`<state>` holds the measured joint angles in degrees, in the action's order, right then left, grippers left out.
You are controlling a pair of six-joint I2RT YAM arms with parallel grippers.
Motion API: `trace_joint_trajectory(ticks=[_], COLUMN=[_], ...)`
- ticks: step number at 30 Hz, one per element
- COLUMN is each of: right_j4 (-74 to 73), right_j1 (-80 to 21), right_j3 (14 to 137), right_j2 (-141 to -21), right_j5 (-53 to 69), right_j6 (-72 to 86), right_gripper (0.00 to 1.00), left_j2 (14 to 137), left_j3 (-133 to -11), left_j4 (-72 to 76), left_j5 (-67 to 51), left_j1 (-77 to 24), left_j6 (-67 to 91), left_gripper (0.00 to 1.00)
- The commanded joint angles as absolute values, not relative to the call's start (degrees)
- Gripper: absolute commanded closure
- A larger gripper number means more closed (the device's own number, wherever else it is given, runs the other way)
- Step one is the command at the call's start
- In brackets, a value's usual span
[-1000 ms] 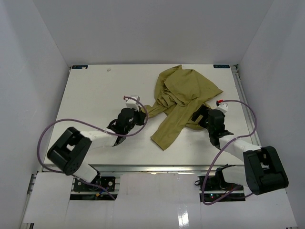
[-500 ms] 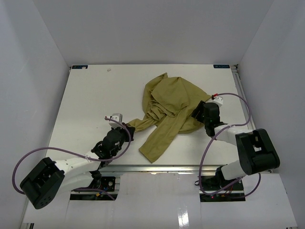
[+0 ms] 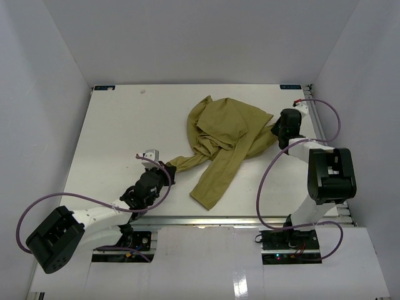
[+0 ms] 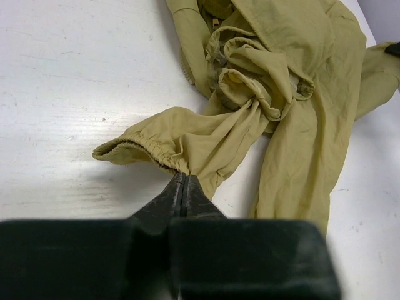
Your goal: Zip up the jacket
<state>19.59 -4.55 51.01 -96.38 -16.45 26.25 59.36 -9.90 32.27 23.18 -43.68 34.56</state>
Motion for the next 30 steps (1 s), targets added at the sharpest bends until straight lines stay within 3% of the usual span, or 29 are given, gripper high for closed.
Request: trace_joint_trajectory(ticks=[1, 4, 10, 12, 18, 21, 30], right_j4=[16.8, 15.2, 17.1, 17.1, 13.9, 14.3, 14.6], right_j1=[-5.4, -7.3, -18.7, -22.3, -25.5, -26.3, -29.1], right_j3=[52.7, 52.4, 54.4, 57.1, 66.8, 67.7, 73.4], right_j2=[-89.5, -85.5, -83.0, -86.1, -97.4, -100.4, -108.5], right_j5=[-16.0, -16.1, -13.8, -11.4, -3.1, -3.0, -5.5], right_j6=[24.1, 22.8, 18.8, 16.7, 15.2, 14.4, 11.7], right_gripper=[0.52, 0.44, 0.42, 0.42, 0.36, 0.3, 0.29], left_j2=[59.3, 59.3, 58.5, 60.4, 75.0, 82.1, 104.8], left_j3=[-8.4, -9.2, -12.2, -15.2, -31.3, -38.5, -56.6], left_j4=[36.0, 34.9, 35.1, 34.8, 32.7, 31.0, 27.7], left_j5=[23.1, 22.7, 24.1, 24.4, 10.7, 5.3, -7.4], left_j1=[-44.2, -44.3, -43.9, -42.1, -32.1, -29.3, -23.9], left_j6=[35.4, 35.7, 34.8, 33.2, 31.7, 29.6, 28.6], left_gripper=[0.55, 0.34, 0.18, 0.17, 0.18, 0.2, 0.26])
